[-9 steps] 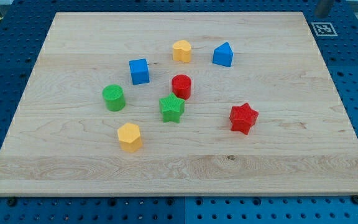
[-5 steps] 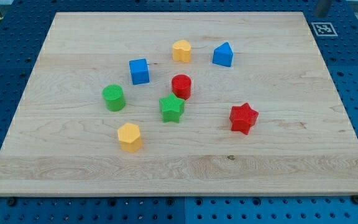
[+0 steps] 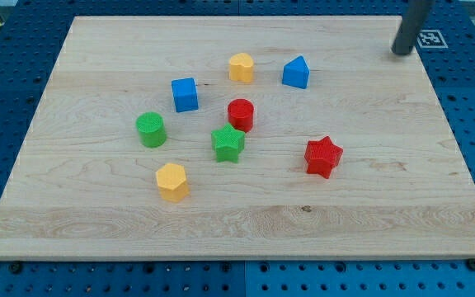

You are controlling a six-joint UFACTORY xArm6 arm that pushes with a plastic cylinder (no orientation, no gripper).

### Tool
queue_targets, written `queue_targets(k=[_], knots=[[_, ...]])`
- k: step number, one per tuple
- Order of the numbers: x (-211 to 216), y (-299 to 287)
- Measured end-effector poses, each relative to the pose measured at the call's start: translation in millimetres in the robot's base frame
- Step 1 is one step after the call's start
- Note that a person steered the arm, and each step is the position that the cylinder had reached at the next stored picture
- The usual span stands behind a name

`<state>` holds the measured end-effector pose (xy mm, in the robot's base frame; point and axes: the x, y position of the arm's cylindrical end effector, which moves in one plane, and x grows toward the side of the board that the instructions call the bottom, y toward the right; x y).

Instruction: Move your arm to the center

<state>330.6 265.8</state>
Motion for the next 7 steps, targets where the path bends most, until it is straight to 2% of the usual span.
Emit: queue_targets(k=[1, 2, 4, 6, 7], knots=[[71, -12], [89, -39], [89, -61], [89, -185], [89, -223]])
